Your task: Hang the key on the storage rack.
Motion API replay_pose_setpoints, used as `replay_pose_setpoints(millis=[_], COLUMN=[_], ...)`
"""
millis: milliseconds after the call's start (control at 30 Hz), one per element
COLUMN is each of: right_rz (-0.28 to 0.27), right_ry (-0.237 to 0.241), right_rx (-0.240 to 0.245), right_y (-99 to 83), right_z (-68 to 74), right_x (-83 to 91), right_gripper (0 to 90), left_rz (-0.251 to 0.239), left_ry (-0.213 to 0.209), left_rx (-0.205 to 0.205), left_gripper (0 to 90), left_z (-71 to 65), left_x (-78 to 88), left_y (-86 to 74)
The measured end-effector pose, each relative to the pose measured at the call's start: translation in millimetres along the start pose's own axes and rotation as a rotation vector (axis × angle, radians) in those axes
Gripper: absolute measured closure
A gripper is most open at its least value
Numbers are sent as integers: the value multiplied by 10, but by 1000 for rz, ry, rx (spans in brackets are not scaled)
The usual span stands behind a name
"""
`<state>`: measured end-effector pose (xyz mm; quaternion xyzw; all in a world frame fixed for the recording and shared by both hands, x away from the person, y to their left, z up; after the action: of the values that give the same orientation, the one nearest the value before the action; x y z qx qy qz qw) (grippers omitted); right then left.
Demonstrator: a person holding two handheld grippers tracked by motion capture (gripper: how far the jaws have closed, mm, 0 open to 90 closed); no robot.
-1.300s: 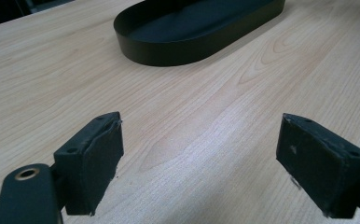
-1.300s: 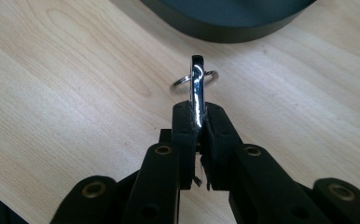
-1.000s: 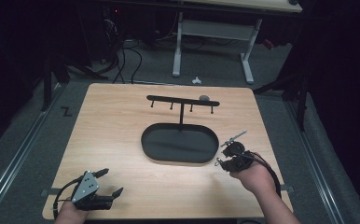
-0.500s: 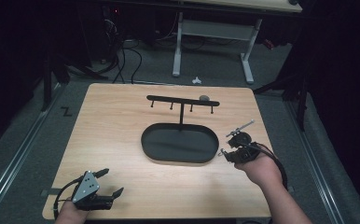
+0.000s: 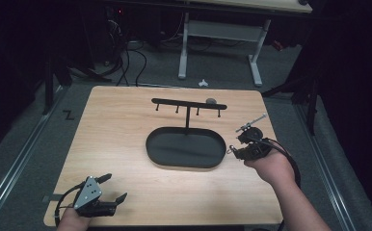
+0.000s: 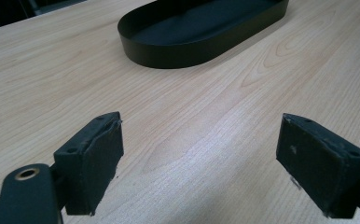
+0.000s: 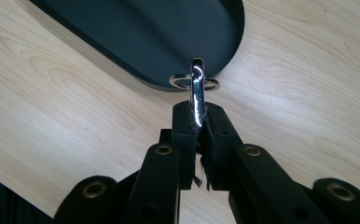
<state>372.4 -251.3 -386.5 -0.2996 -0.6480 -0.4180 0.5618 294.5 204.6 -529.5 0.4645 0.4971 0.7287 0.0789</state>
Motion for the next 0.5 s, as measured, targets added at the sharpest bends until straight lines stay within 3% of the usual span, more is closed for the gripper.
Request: replay_pose_setpoints(millis=[500], right_rz=[-24], right_ry=[-8], right_rx=[-3], right_y=[174], right_z=[19], right_x=[46], right_gripper=[843], left_rz=[2], left_ry=[-6], left_rx=[-10], left_gripper=[152], left_z=[-4], left_x=[-5], left_y=[4])
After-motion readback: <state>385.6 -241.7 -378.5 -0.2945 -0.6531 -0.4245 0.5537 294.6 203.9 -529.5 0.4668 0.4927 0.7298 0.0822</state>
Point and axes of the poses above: each handheld gripper's, and its own axes: x roughly backward along the jaws, y roughly out of its top, z roughly to its left, the point moved 2 cm from there along -x, roughly forward along the jaws, and after that the axes turned 10 degrees about z, right-handed, at the moved point
